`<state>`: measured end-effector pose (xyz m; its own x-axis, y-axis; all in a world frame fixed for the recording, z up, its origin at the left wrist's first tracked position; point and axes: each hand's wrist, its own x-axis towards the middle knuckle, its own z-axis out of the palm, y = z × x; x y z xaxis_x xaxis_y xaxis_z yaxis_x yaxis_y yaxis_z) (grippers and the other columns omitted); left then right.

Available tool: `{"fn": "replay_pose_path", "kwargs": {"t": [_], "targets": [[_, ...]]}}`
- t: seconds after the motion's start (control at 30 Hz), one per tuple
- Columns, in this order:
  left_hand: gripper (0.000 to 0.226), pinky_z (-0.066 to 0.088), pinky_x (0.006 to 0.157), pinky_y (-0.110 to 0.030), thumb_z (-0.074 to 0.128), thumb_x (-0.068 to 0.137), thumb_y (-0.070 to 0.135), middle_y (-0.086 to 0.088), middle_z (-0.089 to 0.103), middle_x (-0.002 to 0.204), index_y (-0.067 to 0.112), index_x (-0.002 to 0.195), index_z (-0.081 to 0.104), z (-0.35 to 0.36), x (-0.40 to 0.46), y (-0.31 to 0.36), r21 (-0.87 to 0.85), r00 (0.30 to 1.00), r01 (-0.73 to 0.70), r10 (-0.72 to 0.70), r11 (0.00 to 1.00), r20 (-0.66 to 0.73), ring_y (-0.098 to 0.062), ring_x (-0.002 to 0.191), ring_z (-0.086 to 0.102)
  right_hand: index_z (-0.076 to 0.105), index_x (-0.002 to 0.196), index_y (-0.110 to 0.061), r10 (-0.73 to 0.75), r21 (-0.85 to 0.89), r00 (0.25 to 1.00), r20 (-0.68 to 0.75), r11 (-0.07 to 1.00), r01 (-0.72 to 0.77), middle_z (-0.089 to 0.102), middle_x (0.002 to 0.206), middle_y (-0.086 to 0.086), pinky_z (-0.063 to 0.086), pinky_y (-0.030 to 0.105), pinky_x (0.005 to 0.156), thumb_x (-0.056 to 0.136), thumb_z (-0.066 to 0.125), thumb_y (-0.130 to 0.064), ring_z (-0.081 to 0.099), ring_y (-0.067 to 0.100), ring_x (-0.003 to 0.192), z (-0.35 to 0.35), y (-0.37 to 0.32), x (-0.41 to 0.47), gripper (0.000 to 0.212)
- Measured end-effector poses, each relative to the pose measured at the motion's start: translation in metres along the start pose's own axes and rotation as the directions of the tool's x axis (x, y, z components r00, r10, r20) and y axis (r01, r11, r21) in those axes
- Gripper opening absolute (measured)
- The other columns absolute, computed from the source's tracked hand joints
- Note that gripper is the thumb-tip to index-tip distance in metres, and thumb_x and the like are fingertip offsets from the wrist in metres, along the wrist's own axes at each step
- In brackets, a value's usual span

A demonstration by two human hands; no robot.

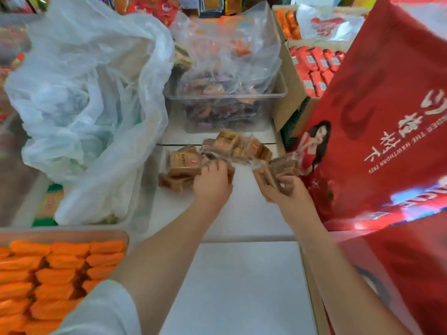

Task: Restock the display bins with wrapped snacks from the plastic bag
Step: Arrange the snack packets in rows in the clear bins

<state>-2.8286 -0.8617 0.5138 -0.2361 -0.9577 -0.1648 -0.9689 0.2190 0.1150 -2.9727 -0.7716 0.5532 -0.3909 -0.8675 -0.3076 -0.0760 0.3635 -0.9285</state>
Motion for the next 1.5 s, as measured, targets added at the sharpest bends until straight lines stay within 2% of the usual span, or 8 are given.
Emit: {"fn": "replay_pose_path", "kwargs": {"t": [0.17,0.43,0.63,0.9,1.0,1.17,1.3,1.5], "targets": [[0.066,0.044,0.082,-0.037,0.065,0.082,0.031,-0.012,0.041,0.13,0.012,0.133,0.027,0.019,-0.001,0.015,-0.007,0.993,0.109,-0.109,0.994,-0.038,-0.03,0.111,0.05,0.058,0.107,-0.016,0.294,0.381,0.936,0.194,0.857,-0.348,0.058,0.085,0.0,0.033,0.026,0.06,0.089,0.054,-0.026,0.055,0.013,0.073,-0.01,-0.021,-0.01,0.021],[0.063,0.049,0.084,-0.035,0.071,0.068,0.035,0.003,0.055,0.117,0.025,0.123,0.042,-0.04,-0.077,-0.008,-0.61,0.997,0.074,-0.059,0.789,0.045,-0.019,0.103,0.055,0.061,0.115,-0.005,0.173,0.642,0.922,0.346,0.674,-0.367,0.063,0.099,0.013,0.049,0.04,0.08,0.073,0.053,-0.034,0.061,0.026,0.085,-0.017,-0.049,-0.054,0.052],[0.049,0.05,0.066,-0.017,0.075,0.057,0.026,0.013,0.069,0.095,0.04,0.103,0.061,-0.124,-0.204,-0.088,-0.98,0.991,0.128,0.013,0.154,0.132,-0.002,0.081,0.064,0.059,0.112,-0.006,0.01,0.612,0.885,0.466,0.719,-0.33,0.063,0.093,0.011,0.055,0.036,0.071,0.067,0.065,-0.034,0.061,0.024,0.079,0.024,-0.086,-0.092,0.054],[0.031,0.052,0.047,-0.02,0.052,0.086,0.029,0.004,0.069,0.067,0.021,0.067,0.074,-0.15,-0.299,-0.232,-0.832,0.906,0.222,-0.208,-0.509,0.369,-0.007,0.054,0.064,0.048,0.132,-0.007,-0.08,0.418,0.637,0.767,0.816,-0.4,0.06,0.117,0.018,0.042,0.035,0.086,0.054,0.082,-0.035,0.061,0.03,0.099,0.178,-0.108,-0.168,0.09],[0.021,0.051,0.046,-0.021,0.049,0.094,0.018,-0.001,0.071,0.073,0.019,0.086,0.068,-0.153,-0.326,-0.299,-0.889,0.891,0.207,-0.296,-0.409,0.344,-0.01,0.055,0.065,0.053,0.126,-0.008,0.007,0.34,0.732,0.681,0.883,-0.325,0.064,0.112,0.016,0.054,0.03,0.064,0.074,0.066,-0.029,0.067,0.024,0.084,0.252,-0.107,-0.208,0.057],[0.041,0.053,0.085,-0.034,0.079,0.071,0.016,-0.001,0.063,0.106,0.037,0.102,0.062,-0.148,-0.368,-0.43,-0.894,0.927,0.225,-0.368,0.387,0.073,-0.013,0.093,0.063,0.061,0.111,-0.01,-0.084,0.148,0.781,0.619,0.989,-0.01,0.069,0.097,0.008,0.055,0.031,0.068,0.083,0.067,-0.012,0.067,0.018,0.084,0.361,-0.101,-0.271,0.029],[0.08,0.041,0.094,-0.029,0.082,0.069,0.018,0.007,0.053,0.116,0.032,0.135,0.039,-0.146,-0.388,-0.501,-0.811,0.913,0.248,-0.408,0.531,0.012,-0.012,0.109,0.052,0.056,0.093,-0.016,-0.153,-0.019,0.796,0.586,0.979,0.203,0.063,0.086,0.004,0.053,0.032,0.067,0.085,0.067,-0.014,0.062,0.017,0.08,0.426,-0.094,-0.309,0.013],[0.05,0.043,0.083,-0.022,0.073,0.078,0.022,0.007,0.059,0.113,0.024,0.124,0.054,-0.116,-0.399,-0.567,-0.438,0.99,0.136,-0.14,0.889,0.022,-0.012,0.106,0.056,0.047,0.111,-0.017,-0.234,-0.307,0.747,0.623,0.805,0.508,0.055,0.077,-0.011,0.041,0.012,0.054,0.078,0.073,-0.018,0.05,0.0,0.062,0.486,-0.082,-0.336,0.041]]}}
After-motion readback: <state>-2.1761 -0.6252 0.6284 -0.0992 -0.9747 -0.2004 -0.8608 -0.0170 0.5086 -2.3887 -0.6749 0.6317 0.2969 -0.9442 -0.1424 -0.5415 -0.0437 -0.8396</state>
